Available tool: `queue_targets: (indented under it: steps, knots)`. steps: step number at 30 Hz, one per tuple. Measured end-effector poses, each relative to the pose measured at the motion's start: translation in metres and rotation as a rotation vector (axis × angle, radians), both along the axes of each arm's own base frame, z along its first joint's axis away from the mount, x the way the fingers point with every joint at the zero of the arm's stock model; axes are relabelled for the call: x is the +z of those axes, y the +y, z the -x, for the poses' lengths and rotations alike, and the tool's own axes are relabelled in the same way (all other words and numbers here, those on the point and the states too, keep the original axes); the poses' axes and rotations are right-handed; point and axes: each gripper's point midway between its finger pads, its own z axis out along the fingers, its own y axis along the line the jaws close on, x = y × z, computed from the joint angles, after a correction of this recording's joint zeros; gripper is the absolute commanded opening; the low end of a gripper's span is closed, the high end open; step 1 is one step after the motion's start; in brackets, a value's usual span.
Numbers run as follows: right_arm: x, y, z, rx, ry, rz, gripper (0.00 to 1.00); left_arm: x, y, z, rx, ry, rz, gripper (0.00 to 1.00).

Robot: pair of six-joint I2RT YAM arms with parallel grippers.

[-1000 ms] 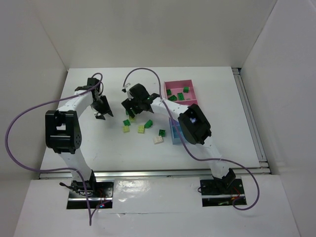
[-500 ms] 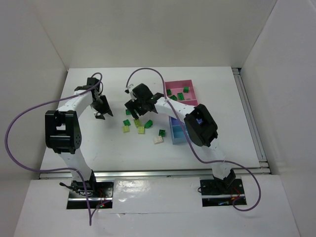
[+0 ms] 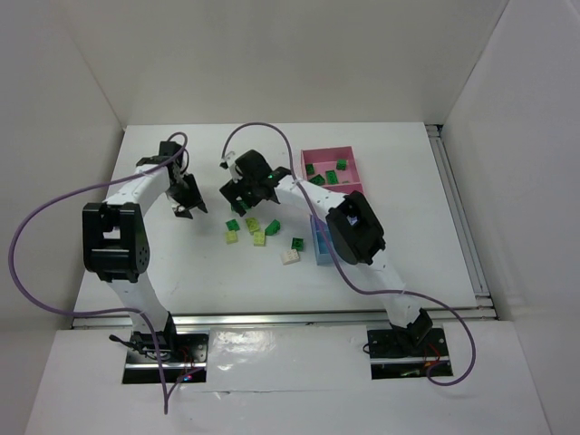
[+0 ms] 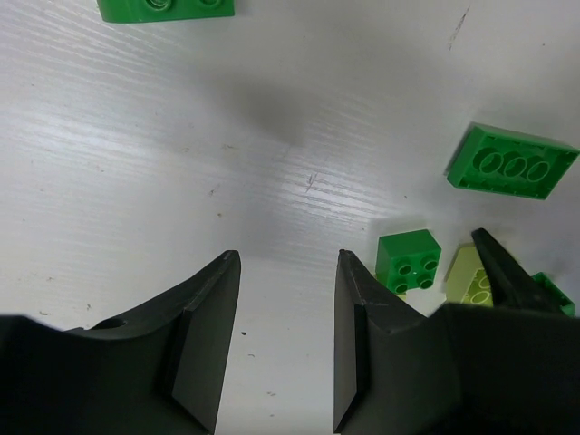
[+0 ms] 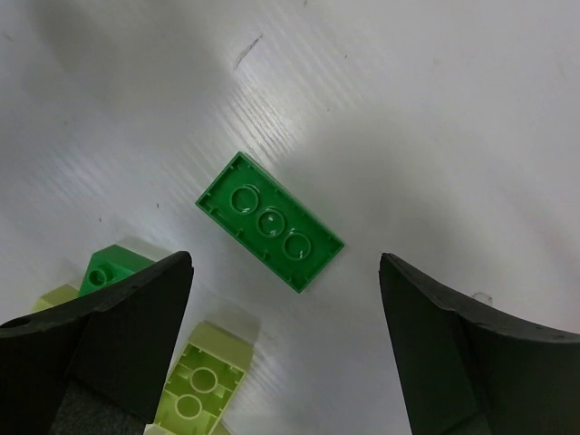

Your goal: Sort the legos into containers by color

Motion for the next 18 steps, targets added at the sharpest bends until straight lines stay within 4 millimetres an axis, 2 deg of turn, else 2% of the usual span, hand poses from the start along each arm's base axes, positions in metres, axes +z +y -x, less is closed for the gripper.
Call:
queue_targets:
  steps: [5, 9, 12, 18]
  knots:
    - [-0.011, -0.001, 0.004, 0.025, 0.019, 0.019, 0.92, 0.006, 0.000, -0.006, 0.000, -0.019, -0.001, 0.52]
    - [-0.015, -0.002, -0.001, 0.015, -0.003, 0.028, 0.90, 0.008, 0.000, -0.007, 0.000, -0.023, -0.001, 0.52]
    - [-0.029, -0.004, -0.008, -0.009, -0.014, 0.050, 0.88, 0.007, 0.000, -0.006, -0.001, -0.018, -0.001, 0.52]
    - [-0.028, 0.005, -0.022, -0.046, -0.045, 0.012, 0.71, 0.008, 0.000, -0.005, -0.003, -0.015, -0.002, 0.52]
